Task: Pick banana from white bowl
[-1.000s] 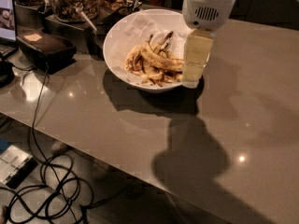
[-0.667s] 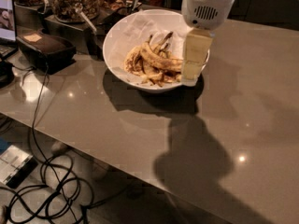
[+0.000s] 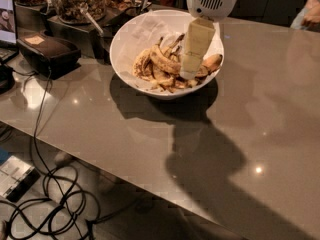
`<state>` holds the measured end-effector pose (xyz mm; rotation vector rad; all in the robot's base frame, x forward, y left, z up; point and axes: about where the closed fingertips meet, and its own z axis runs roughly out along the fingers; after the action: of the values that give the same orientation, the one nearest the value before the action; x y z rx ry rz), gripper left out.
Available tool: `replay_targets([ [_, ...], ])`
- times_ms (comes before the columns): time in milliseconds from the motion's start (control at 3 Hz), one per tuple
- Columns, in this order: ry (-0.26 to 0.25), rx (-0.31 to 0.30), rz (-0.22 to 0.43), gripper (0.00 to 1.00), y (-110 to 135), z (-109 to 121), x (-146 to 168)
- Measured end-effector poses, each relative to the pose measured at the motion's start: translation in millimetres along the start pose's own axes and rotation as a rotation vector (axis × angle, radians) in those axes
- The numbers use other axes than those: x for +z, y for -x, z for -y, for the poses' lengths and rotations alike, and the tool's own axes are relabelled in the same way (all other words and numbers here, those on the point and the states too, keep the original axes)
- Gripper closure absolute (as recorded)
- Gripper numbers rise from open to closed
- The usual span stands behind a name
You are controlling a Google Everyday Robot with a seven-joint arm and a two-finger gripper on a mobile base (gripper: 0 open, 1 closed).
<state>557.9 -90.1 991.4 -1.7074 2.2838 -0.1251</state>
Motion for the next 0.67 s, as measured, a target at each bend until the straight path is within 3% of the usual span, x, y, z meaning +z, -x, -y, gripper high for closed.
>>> replay_targets([
  [333,0.024,-0.012,0.023,0.0,15.4,5.6,3.3],
  [667,0.042,-0.022,0.033,0.07,24.9,11.8,10.4],
])
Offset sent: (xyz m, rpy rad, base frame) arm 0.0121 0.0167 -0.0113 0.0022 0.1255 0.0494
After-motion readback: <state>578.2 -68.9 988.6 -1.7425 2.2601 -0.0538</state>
